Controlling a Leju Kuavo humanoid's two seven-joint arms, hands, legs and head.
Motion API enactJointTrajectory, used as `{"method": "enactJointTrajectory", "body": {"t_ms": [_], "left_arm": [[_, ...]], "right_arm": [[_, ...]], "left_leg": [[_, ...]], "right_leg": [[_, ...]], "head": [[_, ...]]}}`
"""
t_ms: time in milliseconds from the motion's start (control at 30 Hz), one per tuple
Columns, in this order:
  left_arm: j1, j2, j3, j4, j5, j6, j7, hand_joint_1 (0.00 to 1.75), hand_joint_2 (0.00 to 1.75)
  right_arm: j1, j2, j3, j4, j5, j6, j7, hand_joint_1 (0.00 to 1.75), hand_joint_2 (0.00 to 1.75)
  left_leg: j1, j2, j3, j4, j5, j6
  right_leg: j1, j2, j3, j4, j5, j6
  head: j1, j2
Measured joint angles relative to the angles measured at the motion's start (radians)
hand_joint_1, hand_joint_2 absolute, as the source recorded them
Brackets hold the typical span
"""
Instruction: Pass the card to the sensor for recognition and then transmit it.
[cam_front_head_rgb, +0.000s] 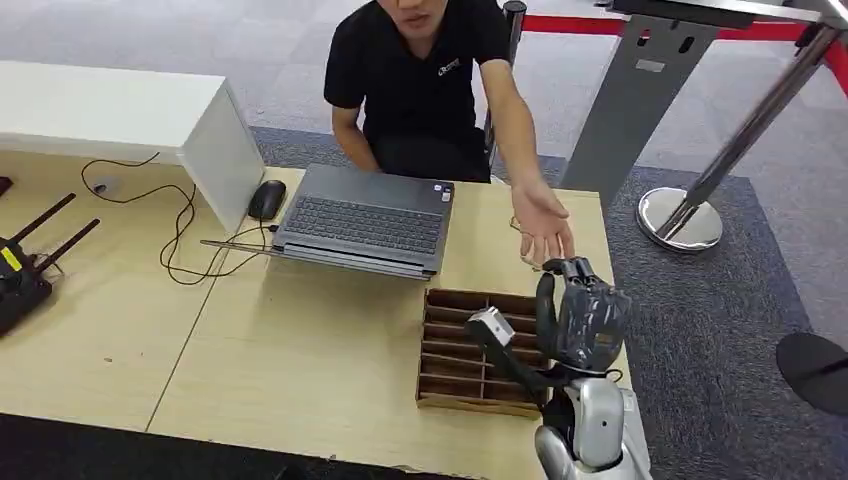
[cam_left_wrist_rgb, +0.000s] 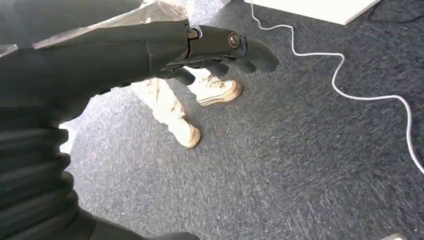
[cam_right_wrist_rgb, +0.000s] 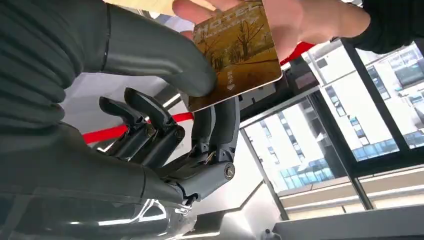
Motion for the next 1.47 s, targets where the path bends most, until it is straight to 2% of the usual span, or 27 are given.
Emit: {"method": "enactJointTrajectory", "body": {"t_ms": [1467], "left_arm": [[-0.003,0.0,-0.035,0.001,0.014,0.0,-0.001,0.0,1.75]], "right_arm": [[-0.032,0.01,0.004,0.002,-0.01,0.0,0.0,1.75,1.75]], "left_leg": [[0.0,0.0,0.0,0.0,0.0,0.0]], "right_leg": [[0.0,0.0,0.0,0.0,0.0,0.0]], "head": [[0.0,0.0]]}}
